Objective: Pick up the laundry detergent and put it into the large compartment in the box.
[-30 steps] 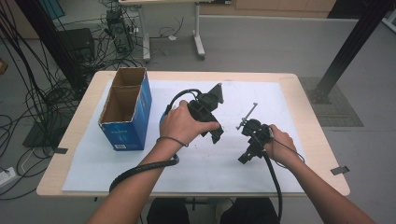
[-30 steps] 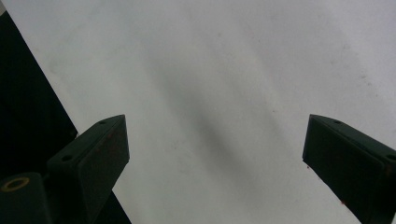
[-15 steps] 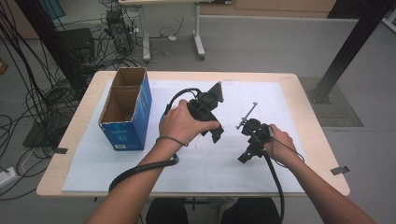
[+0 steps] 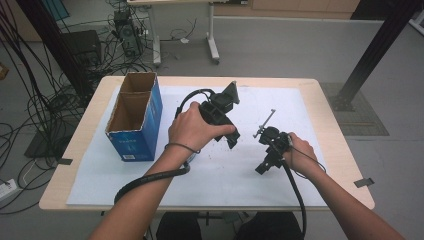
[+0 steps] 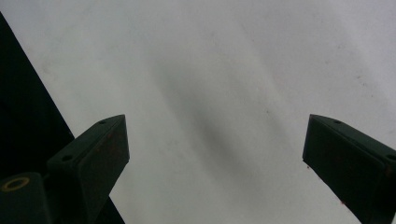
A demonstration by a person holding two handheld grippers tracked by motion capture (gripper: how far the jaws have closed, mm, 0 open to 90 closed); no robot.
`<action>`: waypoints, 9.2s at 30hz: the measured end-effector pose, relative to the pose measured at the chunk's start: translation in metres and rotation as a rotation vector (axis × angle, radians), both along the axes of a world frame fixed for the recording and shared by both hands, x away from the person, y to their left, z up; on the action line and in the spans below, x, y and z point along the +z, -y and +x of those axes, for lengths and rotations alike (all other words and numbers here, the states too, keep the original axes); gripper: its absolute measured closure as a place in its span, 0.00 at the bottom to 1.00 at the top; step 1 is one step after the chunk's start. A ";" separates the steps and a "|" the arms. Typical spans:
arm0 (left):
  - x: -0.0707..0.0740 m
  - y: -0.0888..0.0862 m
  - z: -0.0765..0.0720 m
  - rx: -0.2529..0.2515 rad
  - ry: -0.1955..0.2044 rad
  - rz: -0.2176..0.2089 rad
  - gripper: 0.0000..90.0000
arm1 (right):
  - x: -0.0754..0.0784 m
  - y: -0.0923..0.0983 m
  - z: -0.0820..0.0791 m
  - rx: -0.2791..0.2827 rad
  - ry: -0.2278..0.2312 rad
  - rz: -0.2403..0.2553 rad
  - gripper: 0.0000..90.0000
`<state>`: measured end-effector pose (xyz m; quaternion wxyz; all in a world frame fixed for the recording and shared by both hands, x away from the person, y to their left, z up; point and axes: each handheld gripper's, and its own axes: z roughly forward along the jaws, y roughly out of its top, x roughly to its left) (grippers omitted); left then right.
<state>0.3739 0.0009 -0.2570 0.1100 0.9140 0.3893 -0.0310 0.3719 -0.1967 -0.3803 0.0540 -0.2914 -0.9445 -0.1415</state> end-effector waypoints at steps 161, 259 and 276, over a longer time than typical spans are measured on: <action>-0.024 -0.088 0.027 0.264 0.148 0.045 0.10 | -0.006 0.000 -0.001 0.021 -0.027 -0.004 0.09; -0.022 -0.088 0.027 0.273 0.136 0.043 0.27 | -0.005 0.000 -0.002 0.024 -0.021 -0.008 0.09; -0.022 -0.088 0.026 0.274 0.140 0.041 0.34 | -0.006 -0.003 -0.002 0.023 -0.025 -0.009 0.09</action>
